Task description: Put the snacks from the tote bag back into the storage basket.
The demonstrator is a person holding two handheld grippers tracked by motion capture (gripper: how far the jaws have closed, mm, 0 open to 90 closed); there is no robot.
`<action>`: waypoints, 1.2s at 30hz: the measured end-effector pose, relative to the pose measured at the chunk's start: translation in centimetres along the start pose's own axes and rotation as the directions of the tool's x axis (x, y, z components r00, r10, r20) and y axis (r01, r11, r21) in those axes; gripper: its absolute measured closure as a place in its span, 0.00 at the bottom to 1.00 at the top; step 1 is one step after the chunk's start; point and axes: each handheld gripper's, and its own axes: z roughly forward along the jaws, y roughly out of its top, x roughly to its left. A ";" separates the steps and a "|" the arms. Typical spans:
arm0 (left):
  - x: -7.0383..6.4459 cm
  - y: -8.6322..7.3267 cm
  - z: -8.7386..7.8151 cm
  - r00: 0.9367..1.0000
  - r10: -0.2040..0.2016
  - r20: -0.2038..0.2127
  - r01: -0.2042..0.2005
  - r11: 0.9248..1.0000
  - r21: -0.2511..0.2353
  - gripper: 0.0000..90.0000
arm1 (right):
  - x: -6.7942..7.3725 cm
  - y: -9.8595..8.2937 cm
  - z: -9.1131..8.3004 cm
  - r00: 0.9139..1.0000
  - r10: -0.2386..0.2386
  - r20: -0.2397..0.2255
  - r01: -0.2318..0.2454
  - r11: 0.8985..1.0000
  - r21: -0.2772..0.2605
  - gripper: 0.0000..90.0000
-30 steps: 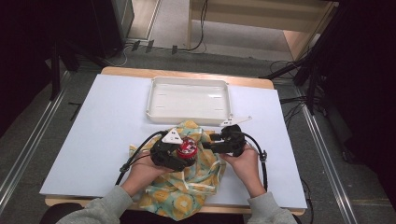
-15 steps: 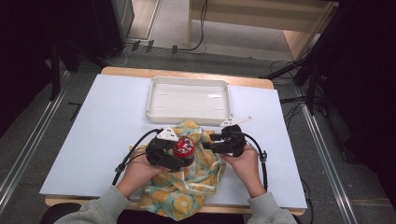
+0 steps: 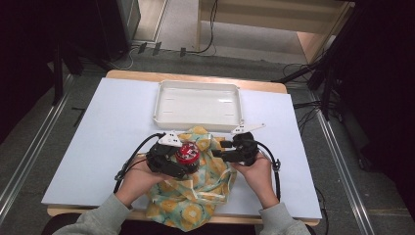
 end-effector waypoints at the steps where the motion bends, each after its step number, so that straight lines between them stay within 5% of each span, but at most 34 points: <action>1: 0.1 0.0 -0.2 1.000 -0.006 0.000 0.006 1.000 -0.004 0.28 | 0.0 0.0 0.0 1.000 -0.005 -0.002 0.005 1.000 -0.002 0.52; 36: 2.2 0.9 -4.0 0.999 -0.038 -0.033 0.038 0.999 -0.001 0.28 | 2.1 -0.3 -0.3 0.997 -0.053 -0.048 0.053 0.999 -0.004 0.50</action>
